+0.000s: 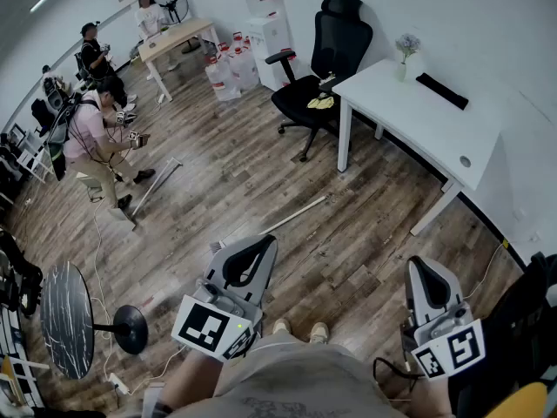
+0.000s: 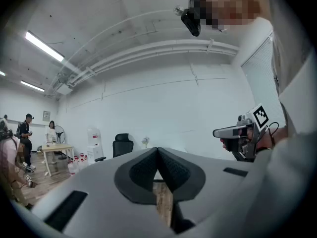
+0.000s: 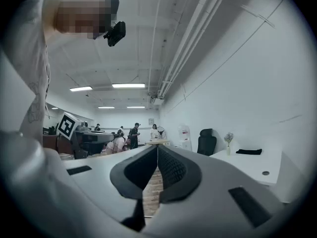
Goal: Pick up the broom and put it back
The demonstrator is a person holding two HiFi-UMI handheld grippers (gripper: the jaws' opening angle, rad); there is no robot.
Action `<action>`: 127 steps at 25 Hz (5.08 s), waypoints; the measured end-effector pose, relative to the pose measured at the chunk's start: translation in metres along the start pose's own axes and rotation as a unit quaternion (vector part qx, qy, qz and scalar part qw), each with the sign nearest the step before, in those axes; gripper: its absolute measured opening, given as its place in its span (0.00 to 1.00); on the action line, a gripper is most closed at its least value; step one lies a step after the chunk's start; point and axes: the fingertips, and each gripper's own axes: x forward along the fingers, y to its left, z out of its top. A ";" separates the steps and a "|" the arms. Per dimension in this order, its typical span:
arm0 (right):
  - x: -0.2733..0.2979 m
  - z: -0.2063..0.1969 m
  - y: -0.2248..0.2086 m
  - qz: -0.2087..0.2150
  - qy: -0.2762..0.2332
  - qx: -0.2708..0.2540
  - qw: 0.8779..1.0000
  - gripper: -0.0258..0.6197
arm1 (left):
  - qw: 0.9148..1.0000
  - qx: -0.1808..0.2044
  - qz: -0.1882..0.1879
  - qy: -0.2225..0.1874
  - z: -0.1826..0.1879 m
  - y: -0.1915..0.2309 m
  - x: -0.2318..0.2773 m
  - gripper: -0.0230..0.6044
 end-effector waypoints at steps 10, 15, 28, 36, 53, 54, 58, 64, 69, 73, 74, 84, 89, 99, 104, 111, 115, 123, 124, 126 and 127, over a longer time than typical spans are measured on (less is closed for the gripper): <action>0.001 0.003 -0.008 -0.004 -0.012 0.024 1.000 0.09 | 1.000 -0.005 0.009 0.008 -0.002 0.005 0.000 0.06; 0.005 0.001 -0.009 0.004 -0.016 0.029 0.999 0.09 | 1.000 -0.002 0.009 0.012 -0.004 0.006 0.005 0.06; 0.026 -0.007 -0.035 0.008 -0.021 0.037 0.999 0.09 | 0.999 0.006 0.040 0.011 -0.013 0.023 0.035 0.34; 0.053 -0.024 -0.070 -0.017 -0.012 0.033 0.999 0.09 | 0.999 0.023 0.037 0.018 -0.036 0.057 0.079 0.34; 0.241 -0.048 -0.147 -0.052 0.044 0.057 0.996 0.09 | 0.995 0.015 -0.017 0.101 -0.094 0.199 0.241 0.34; 0.255 -0.052 -0.154 -0.054 0.051 0.060 0.995 0.09 | 0.993 0.015 -0.023 0.111 -0.101 0.207 0.254 0.34; 0.309 -0.074 -0.182 -0.065 0.089 0.063 0.992 0.09 | 0.987 0.019 -0.051 0.154 -0.133 0.240 0.304 0.34; 0.384 -0.102 -0.211 -0.080 0.134 0.081 0.984 0.09 | 0.970 0.030 -0.086 0.224 -0.195 0.290 0.364 0.34; 0.434 -0.143 -0.235 -0.081 0.170 0.090 0.978 0.09 | 0.962 0.024 -0.097 0.255 -0.247 0.323 0.404 0.35; 0.457 -0.185 -0.263 -0.093 0.201 0.092 0.971 0.09 | 0.957 0.022 -0.103 0.272 -0.288 0.341 0.434 0.35; 0.460 -0.197 -0.269 -0.097 0.211 0.092 0.968 0.09 | 0.954 0.021 -0.106 0.279 -0.297 0.344 0.439 0.35; 0.473 -0.284 -0.306 -0.088 0.287 0.128 0.945 0.09 | 0.940 -0.003 -0.097 0.327 -0.353 0.340 0.465 0.35; 0.481 -0.314 -0.332 -0.061 0.311 0.123 0.940 0.09 | 0.935 -0.008 -0.080 0.346 -0.375 0.335 0.476 0.35; 0.498 -0.403 -0.363 -0.018 0.349 0.117 0.930 0.09 | 0.916 -0.024 -0.062 0.395 -0.489 0.325 0.493 0.35; 0.500 -0.481 -0.366 -0.010 0.370 0.124 0.920 0.09 | 0.902 -0.016 -0.089 0.422 -0.574 0.320 0.502 0.35; 0.501 -0.592 -0.363 0.006 0.398 0.125 0.909 0.09 | 0.883 -0.024 -0.119 0.453 -0.712 0.313 0.501 0.34; 0.502 -0.640 -0.359 0.017 0.399 0.117 0.909 0.09 | 0.884 -0.047 -0.118 0.451 -0.781 0.307 0.500 0.34; 0.504 -0.749 -0.359 0.041 0.390 0.134 0.910 0.09 | 0.860 -0.048 -0.122 0.494 -0.927 0.293 0.490 0.34; 0.504 -0.759 -0.358 0.045 0.391 0.131 0.910 0.09 | 0.857 -0.054 -0.124 0.498 -0.942 0.289 0.488 0.34; 0.503 -0.781 -0.360 0.052 0.396 0.126 0.908 0.09 | 0.853 -0.067 -0.129 0.501 -0.969 0.282 0.484 0.35; 0.502 -0.792 -0.362 0.052 0.399 0.126 0.907 0.09 | 0.851 -0.070 -0.133 0.503 -0.982 0.279 0.482 0.37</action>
